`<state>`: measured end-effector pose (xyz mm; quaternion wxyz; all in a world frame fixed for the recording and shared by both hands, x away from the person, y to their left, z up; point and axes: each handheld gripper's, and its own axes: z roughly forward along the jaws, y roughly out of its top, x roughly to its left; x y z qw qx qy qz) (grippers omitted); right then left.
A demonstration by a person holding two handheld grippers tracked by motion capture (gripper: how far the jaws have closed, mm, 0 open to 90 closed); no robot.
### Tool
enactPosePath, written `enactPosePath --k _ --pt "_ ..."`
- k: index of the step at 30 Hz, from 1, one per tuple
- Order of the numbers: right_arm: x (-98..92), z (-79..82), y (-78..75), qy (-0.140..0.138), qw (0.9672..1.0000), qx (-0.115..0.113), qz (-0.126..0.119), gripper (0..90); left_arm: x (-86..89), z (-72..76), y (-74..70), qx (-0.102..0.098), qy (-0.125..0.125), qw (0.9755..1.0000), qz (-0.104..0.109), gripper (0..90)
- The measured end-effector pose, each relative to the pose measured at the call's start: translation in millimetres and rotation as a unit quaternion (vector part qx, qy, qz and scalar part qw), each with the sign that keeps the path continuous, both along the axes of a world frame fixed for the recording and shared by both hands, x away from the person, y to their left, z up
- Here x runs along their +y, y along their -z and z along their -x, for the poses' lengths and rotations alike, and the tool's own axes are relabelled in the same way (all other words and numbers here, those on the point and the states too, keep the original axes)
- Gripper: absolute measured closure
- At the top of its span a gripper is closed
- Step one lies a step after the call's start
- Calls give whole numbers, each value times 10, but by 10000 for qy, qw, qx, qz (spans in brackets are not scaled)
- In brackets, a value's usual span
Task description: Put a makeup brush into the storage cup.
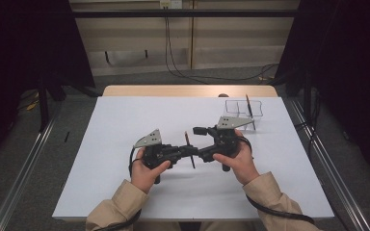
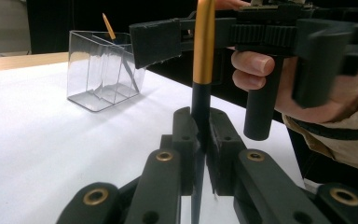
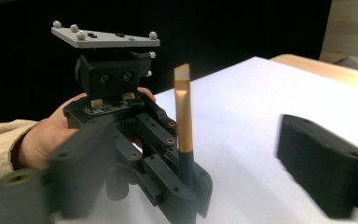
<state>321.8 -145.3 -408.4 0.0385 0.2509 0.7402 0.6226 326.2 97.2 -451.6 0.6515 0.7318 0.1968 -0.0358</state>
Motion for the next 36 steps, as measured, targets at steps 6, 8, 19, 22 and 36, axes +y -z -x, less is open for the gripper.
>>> enactPosePath --k 6,8,19,22,36 --pt "0 11 -8 -50 9999 -114 -105 555 -5 4 3 -11 11 10000 2 832" --pt "-3 13 -7 -85 9998 -118 -120 689 -7 5 -1 -27 9 10000 5 832" --pt "-12 24 12 -149 9997 -112 -146 845 3 9 -22 -54 61 10000 22 823" --pt "-53 21 -8 -59 9996 -152 -231 846 14 12 -35 -51 81 9999 58 735" --pt "-281 -3 -88 193 9992 -285 -227 846 94 -3 -122 -190 -232 9995 -54 165"
